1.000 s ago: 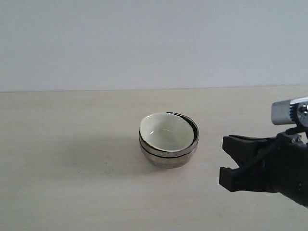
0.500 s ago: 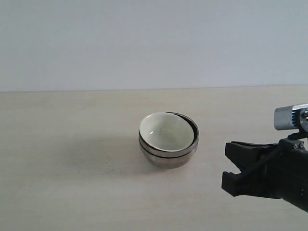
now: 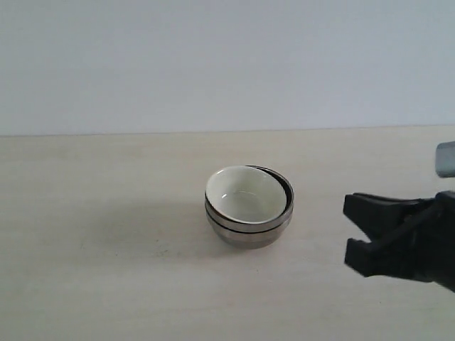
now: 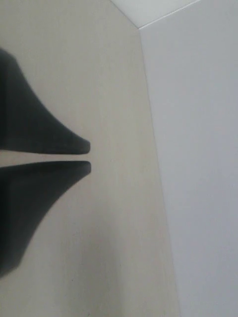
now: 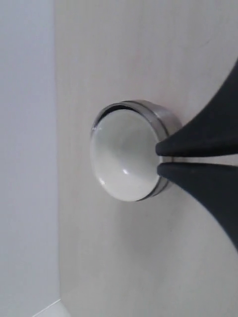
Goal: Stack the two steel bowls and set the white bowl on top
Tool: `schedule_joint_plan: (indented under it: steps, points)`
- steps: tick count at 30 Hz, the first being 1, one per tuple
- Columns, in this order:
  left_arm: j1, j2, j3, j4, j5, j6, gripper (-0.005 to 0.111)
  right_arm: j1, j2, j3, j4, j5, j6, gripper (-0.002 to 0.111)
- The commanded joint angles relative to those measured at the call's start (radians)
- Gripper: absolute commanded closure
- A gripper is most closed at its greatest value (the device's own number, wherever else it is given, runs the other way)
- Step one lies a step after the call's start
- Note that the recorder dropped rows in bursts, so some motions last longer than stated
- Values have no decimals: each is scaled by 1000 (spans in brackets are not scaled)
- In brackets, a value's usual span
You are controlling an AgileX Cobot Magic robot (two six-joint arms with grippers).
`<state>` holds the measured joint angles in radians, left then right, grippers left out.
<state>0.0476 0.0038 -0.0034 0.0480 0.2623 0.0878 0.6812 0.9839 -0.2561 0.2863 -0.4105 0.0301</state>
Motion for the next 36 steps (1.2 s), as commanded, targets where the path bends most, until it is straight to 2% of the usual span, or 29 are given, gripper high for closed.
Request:
schedule_joint_plan:
  steps: [1, 7, 12, 17, 21, 25, 32, 36]
  points:
    - [0, -4, 3, -7, -6, -10, 103, -14, -192, 7, -4, -6, -2, 108]
    - [0, -4, 3, -7, -6, -10, 103, -14, -448, 7, -4, -8, -2, 108]
    - [0, -4, 3, -7, -6, -10, 103, -45, -577, 7, -4, -2, 12, 108]
    - [0, -4, 3, -7, -6, -10, 103, -149, -625, 7, -4, 120, 20, 108]
    - [0, -4, 3, -7, -6, -10, 103, -290, -630, 26, -4, 220, 6, 108]
    - [0, -4, 3, -7, -6, -10, 103, -393, -681, 112, -4, 228, 15, 108]
    - [0, -4, 3, -7, -6, -10, 103, -454, -861, 256, -4, 198, -7, 108]
    - [0, -4, 3, -7, -6, -10, 103, -502, -953, 256, -4, 332, -103, 108]
